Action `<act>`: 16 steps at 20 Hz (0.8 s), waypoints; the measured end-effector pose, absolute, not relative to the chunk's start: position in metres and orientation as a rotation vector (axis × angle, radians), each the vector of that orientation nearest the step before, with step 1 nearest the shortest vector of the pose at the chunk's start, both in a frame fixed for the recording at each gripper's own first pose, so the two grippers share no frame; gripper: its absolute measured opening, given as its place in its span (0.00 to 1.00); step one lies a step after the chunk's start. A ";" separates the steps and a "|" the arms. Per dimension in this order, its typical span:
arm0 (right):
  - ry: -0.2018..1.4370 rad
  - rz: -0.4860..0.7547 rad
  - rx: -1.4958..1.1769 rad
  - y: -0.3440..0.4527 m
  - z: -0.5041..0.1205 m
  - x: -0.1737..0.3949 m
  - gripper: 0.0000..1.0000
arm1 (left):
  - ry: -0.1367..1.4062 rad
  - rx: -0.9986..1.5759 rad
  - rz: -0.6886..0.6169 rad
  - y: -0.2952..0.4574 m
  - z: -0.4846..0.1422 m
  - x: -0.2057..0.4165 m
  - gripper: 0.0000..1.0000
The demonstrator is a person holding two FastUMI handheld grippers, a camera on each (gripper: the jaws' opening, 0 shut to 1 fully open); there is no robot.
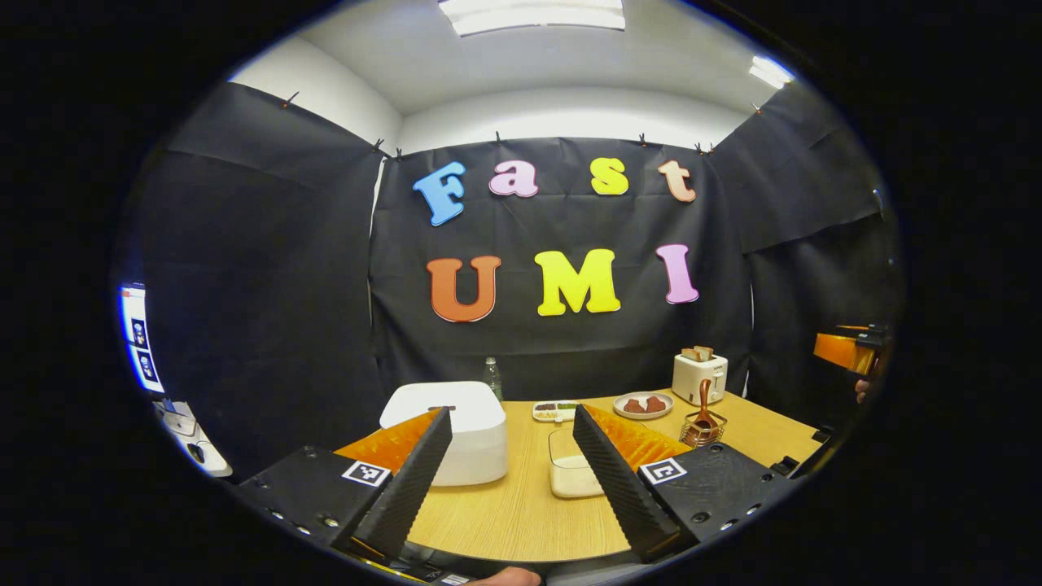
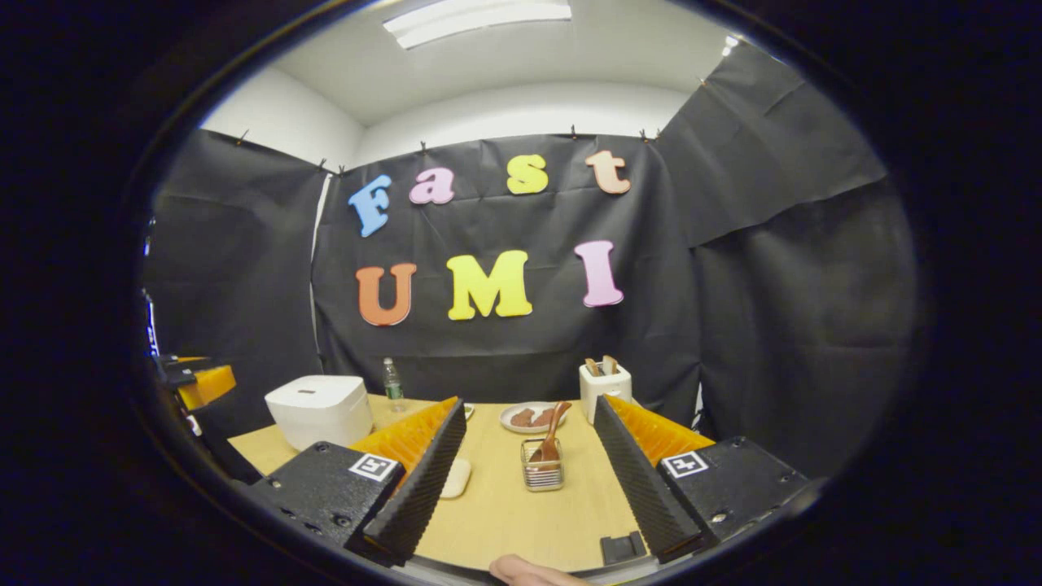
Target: Close the left gripper, press the button to open the rice cooker; take a wooden spoon from the chopstick holder with the right hand, scoop a spoonful of rice and pour it into the rice cooker, then put the wooden spoon back into the chopstick holder.
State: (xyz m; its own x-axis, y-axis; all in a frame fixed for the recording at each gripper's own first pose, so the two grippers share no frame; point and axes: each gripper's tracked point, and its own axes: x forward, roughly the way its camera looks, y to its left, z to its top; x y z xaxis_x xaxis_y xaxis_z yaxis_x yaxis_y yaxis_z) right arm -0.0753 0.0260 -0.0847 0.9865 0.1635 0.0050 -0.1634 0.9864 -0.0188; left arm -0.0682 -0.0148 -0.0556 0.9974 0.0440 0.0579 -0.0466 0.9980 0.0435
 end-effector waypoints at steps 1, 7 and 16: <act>0.000 0.168 -0.033 0.029 -0.087 -0.075 0.96 | -0.060 0.039 0.039 -0.019 -0.057 -0.068 0.96; 0.011 0.192 -0.041 0.039 -0.092 -0.076 1.00 | -0.093 0.008 0.042 -0.021 -0.050 -0.070 0.96; 0.016 0.180 -0.033 0.034 -0.095 -0.076 1.00 | -0.064 -0.004 0.035 -0.026 -0.057 -0.075 0.96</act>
State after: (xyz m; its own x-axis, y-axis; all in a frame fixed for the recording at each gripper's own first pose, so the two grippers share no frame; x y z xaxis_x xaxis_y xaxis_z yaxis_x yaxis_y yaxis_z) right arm -0.0760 0.0338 -0.0946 0.9838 0.1783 -0.0185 -0.1788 0.9834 -0.0311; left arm -0.0746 -0.0257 -0.0572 0.9973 0.0349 0.0642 -0.0346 0.9994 -0.0052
